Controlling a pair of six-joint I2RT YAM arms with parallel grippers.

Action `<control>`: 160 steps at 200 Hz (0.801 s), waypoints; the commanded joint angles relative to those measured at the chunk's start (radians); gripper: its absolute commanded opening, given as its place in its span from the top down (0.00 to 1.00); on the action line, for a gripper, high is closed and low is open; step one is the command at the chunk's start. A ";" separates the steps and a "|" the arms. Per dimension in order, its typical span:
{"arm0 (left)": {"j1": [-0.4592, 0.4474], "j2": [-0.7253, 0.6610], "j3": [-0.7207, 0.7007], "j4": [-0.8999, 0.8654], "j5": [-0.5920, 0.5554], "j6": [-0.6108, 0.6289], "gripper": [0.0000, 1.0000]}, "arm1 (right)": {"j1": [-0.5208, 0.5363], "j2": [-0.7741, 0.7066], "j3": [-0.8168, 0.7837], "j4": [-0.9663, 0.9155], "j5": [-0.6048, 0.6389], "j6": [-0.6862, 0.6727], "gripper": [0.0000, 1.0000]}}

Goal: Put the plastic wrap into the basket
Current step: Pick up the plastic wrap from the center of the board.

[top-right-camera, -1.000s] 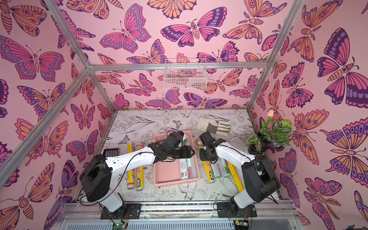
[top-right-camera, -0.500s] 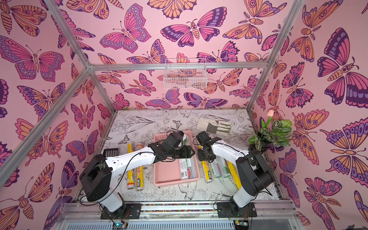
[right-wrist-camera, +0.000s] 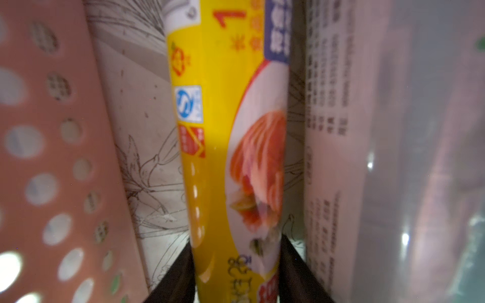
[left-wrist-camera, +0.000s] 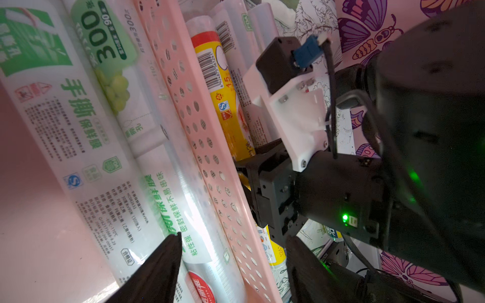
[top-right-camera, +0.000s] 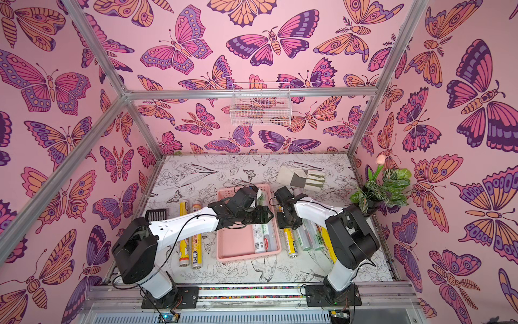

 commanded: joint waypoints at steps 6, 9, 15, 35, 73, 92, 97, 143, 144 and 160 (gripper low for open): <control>0.007 -0.011 -0.017 -0.007 -0.007 0.005 0.32 | 0.008 0.008 -0.004 -0.010 0.010 -0.001 0.53; 0.007 -0.011 -0.016 -0.007 -0.005 0.006 0.32 | 0.008 0.004 -0.005 -0.009 0.010 -0.001 0.53; 0.007 -0.011 -0.016 -0.008 -0.004 0.006 0.32 | 0.007 -0.004 -0.005 -0.008 0.008 -0.001 0.55; 0.007 -0.010 -0.014 -0.008 -0.003 0.007 0.32 | 0.007 -0.048 -0.009 -0.011 0.009 0.004 0.62; 0.007 -0.023 -0.012 -0.004 -0.005 0.012 0.32 | 0.008 -0.176 -0.008 -0.051 0.037 0.021 0.72; 0.007 -0.044 -0.020 0.004 -0.012 0.015 0.32 | 0.008 -0.232 -0.001 -0.068 0.024 0.022 0.73; 0.007 -0.051 -0.022 0.007 -0.014 0.016 0.32 | 0.008 -0.248 0.003 -0.075 0.024 0.025 0.73; 0.009 -0.139 -0.076 0.048 -0.092 0.014 0.31 | 0.008 -0.389 0.057 -0.099 0.014 0.064 0.74; 0.009 -0.141 -0.077 0.049 -0.095 0.014 0.31 | 0.008 -0.391 0.059 -0.098 0.011 0.066 0.74; 0.010 -0.185 -0.112 0.058 -0.148 0.002 0.31 | 0.008 -0.425 0.068 -0.043 -0.062 0.097 0.74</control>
